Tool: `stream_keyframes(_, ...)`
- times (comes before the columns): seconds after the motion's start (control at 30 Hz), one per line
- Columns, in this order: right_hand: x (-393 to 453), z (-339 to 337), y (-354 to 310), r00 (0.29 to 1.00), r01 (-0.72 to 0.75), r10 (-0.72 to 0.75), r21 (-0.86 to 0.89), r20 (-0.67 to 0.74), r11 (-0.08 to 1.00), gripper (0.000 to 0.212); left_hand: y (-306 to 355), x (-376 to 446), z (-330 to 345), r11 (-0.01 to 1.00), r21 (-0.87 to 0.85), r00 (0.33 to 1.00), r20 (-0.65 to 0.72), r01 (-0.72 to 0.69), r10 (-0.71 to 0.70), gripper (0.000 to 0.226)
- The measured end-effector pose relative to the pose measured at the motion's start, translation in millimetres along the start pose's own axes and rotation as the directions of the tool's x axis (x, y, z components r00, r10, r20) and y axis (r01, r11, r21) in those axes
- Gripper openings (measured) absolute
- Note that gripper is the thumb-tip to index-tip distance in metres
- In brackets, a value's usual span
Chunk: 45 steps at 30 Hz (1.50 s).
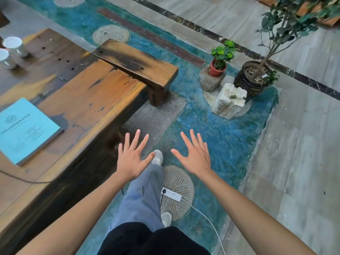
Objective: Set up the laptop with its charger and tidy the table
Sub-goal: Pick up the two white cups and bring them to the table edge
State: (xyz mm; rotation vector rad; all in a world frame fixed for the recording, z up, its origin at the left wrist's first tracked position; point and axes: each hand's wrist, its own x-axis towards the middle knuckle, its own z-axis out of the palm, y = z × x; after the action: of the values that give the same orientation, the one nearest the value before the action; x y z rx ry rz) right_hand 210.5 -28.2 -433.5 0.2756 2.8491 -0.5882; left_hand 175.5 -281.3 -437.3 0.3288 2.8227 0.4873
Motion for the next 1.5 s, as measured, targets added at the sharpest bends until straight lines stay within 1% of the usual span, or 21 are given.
stream_keyframes(0.13,58,-12,6,0.999,0.044,-0.044,-0.025,0.01,0.999,0.089,-1,50,-1,0.999,-0.024,0.999,-0.018,0.047,-0.048,0.08)
stream_keyframes(0.23,122,-24,2,0.994,0.103,-0.102,-0.063,0.025,0.993,0.088,-8,96,-5,0.993,-0.052,0.993,-0.046,0.105,-0.108,0.08)
stream_keyframes(0.33,188,-36,-12,0.985,0.16,-0.153,-0.094,0.076,0.983,0.087,-15,143,-20,0.977,-0.076,0.978,-0.049,0.2,-0.204,0.081)
stream_keyframes(0.47,265,-51,-53,0.948,0.301,-0.284,-0.11,0.146,0.947,0.085,-26,188,-50,0.932,-0.135,0.929,-0.109,0.337,-0.352,0.086)
stream_keyframes(0.57,314,-58,-90,0.916,0.378,-0.356,-0.102,0.182,0.92,0.085,-42,210,-73,0.891,-0.201,0.894,-0.115,0.407,-0.434,0.087)
stream_keyframes(0.63,338,-63,-117,0.894,0.425,-0.405,-0.078,0.192,0.902,0.085,-54,219,-87,0.873,-0.22,0.869,-0.15,0.435,-0.471,0.083)
stream_keyframes(0.77,383,-65,-172,0.819,0.55,-0.523,-0.064,0.234,0.833,0.085,-85,230,-112,0.804,-0.28,0.786,-0.203,0.525,-0.584,0.082)
stream_keyframes(0.83,405,-63,-200,0.779,0.598,-0.566,-0.05,0.27,0.8,0.086,-102,233,-123,0.757,-0.299,0.732,-0.212,0.582,-0.647,0.084)
stream_keyframes(0.9,430,-58,-230,0.735,0.635,-0.599,-0.011,0.318,0.773,0.087,-118,236,-134,0.703,-0.352,0.675,-0.223,0.617,-0.704,0.085)
stream_keyframes(0.93,443,-54,-245,0.706,0.653,-0.618,0.021,0.346,0.757,0.087,-125,239,-138,0.68,-0.401,0.649,-0.234,0.614,-0.724,0.085)
stream_keyframes(1.03,486,-38,-293,0.606,0.689,-0.665,0.13,0.437,0.713,0.087,-150,250,-152,0.632,-0.559,0.583,-0.296,0.536,-0.756,0.086)
stream_keyframes(1.1,514,-28,-327,0.551,0.706,-0.694,0.185,0.463,0.684,0.086,-170,263,-161,0.612,-0.595,0.524,-0.344,0.521,-0.78,0.084)
stream_keyframes(1.17,541,-19,-362,0.493,0.733,-0.722,0.215,0.485,0.645,0.088,-188,277,-171,0.554,-0.633,0.449,-0.341,0.541,-0.826,0.084)
stream_keyframes(1.2,553,-16,-378,0.474,0.741,-0.73,0.226,0.492,0.633,0.088,-196,284,-177,0.532,-0.64,0.423,-0.333,0.554,-0.842,0.085)
stream_keyframes(1.37,596,-4,-446,0.38,0.785,-0.742,0.232,0.553,0.575,0.089,-237,317,-204,0.477,-0.643,0.344,-0.332,0.599,-0.879,0.079)
stream_keyframes(1.5,613,9,-501,0.361,0.729,-0.725,0.307,0.587,0.612,0.092,-279,328,-226,0.432,-0.681,0.285,-0.325,0.591,-0.902,0.078)
